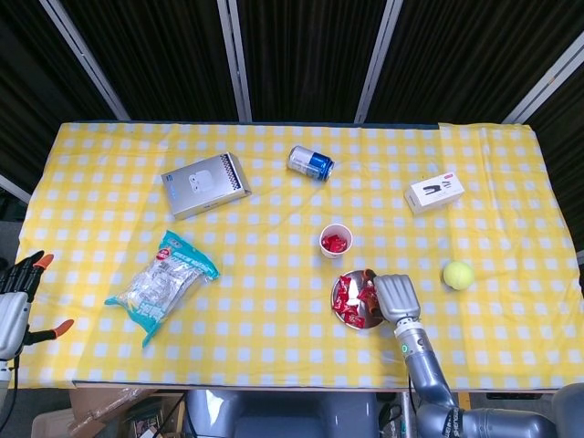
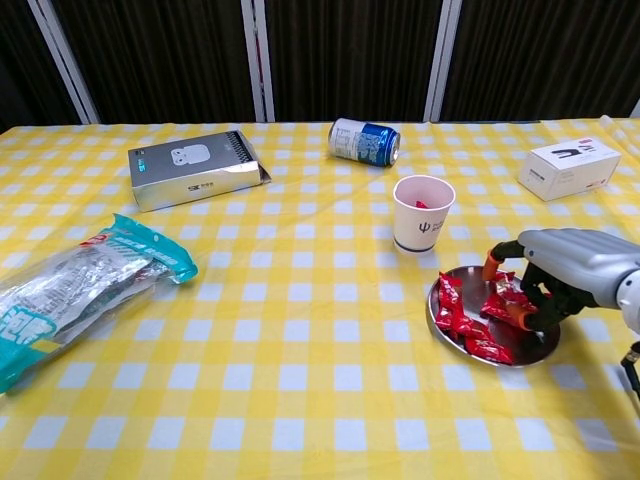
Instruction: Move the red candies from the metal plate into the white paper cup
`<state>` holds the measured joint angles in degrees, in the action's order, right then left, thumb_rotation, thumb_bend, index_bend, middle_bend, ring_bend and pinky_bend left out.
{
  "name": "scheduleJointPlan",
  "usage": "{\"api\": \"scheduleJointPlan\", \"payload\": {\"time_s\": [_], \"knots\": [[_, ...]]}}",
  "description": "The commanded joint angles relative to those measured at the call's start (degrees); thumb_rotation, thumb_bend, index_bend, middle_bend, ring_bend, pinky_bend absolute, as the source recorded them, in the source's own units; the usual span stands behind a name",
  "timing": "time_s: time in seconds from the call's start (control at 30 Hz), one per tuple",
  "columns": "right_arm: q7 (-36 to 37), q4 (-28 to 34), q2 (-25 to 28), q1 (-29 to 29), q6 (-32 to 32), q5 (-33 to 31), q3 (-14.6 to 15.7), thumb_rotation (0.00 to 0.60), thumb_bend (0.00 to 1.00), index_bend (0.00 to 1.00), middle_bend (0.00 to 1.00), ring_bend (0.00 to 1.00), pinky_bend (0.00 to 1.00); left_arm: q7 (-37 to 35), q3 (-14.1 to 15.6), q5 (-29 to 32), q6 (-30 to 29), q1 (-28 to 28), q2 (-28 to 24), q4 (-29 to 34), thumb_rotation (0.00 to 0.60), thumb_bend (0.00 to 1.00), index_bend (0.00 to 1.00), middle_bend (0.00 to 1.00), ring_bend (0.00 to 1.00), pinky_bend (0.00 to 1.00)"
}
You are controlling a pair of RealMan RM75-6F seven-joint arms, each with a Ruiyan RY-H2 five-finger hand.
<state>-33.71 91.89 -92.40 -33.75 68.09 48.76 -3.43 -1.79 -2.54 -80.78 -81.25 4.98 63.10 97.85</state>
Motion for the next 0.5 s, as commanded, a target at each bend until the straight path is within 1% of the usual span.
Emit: {"api": "scheduleJointPlan", "payload": {"time_s": [0.03,0.27,0.5], "knots": [[-0.1,-0.9,-0.3,0.2,-0.7,-0.7,-0.5,0.600,0.41,0.35,0.83,0.84,0.95,0.0,0.0,0.0,0.0,0.0,0.0,0.0,0.600,0.04,0.00,0.00,0.00,0.00],[0.2,-1.1,-0.3,0.7,-1.7,-0.3,-0.7,0.600,0.41,0.47,0.83,0.84,0.95,0.2,0.0,0.1,0.1,0.1,0.0,0.1,0.600,0.04,0.00,0.00,0.00,0.00],[0.0,-0.7,-0.5,0.9,-1.7,0.5,-1.0,0.600,0.41,0.51,0.83,0.84,0.95,0.1,0.0,0.1,0.1,0.0,0.0,0.2,0.600,0.04,0.00,0.00,0.00,0.00]]}}
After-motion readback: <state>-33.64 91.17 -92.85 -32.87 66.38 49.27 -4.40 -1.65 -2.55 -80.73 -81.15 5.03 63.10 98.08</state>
